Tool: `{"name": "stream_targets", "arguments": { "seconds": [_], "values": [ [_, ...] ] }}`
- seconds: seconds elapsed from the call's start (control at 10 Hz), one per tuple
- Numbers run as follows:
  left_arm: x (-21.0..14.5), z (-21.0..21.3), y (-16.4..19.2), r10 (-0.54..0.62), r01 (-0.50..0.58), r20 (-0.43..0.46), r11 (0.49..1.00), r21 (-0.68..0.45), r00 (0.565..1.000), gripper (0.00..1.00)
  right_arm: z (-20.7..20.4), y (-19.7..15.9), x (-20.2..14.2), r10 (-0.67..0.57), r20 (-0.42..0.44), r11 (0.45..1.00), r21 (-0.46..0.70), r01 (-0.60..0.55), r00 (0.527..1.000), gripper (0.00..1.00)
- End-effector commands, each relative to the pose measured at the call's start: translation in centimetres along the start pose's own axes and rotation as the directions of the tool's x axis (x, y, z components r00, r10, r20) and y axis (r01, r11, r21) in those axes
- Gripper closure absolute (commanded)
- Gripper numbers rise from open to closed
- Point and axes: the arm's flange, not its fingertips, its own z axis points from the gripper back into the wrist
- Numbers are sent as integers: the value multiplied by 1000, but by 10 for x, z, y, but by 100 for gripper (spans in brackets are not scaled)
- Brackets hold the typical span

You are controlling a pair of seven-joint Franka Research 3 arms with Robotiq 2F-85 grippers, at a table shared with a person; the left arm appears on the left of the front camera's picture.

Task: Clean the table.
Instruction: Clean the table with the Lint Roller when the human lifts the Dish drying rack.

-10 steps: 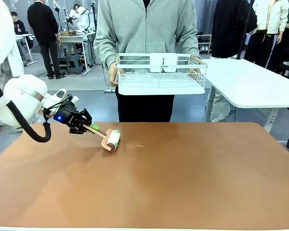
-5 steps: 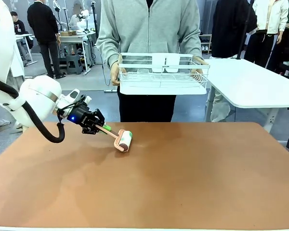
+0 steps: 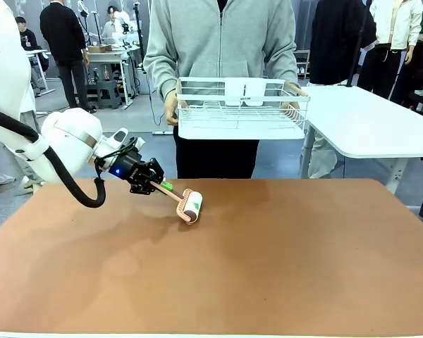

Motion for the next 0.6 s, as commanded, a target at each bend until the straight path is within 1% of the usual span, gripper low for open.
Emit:
{"name": "stream_targets", "arguments": {
  "seconds": [0.0, 0.1, 0.2, 0.3, 0.4, 0.5],
  "values": [
    [-13, 11, -17, -82, 80, 92, 997, 23, 992, 79, 0, 2, -2, 12, 2, 1000, 11, -12, 1000, 0],
    [-18, 20, -26, -97, 96, 101, 995, 18, 990, 79, 0, 2, -2, 12, 2, 1000, 11, -12, 1000, 0],
    [-26, 42, -40, -123, 126, 105, 992, -19, 987, 79, 0, 2, -2, 12, 2, 1000, 11, -12, 1000, 0],
    [-30, 58, -51, -125, 131, 116, 990, -50, 985, 79, 0, 2, -2, 12, 2, 1000, 11, -12, 1000, 0],
    [-35, 72, -63, -125, 133, 94, 988, -80, 988, 79, 0, 2, -2, 12, 2, 1000, 11, -12, 1000, 0],
    [-37, 86, -72, -104, 109, 71, 991, -71, 992, 79, 0, 2, -2, 12, 2, 1000, 11, -12, 1000, 0]
  ]
}}
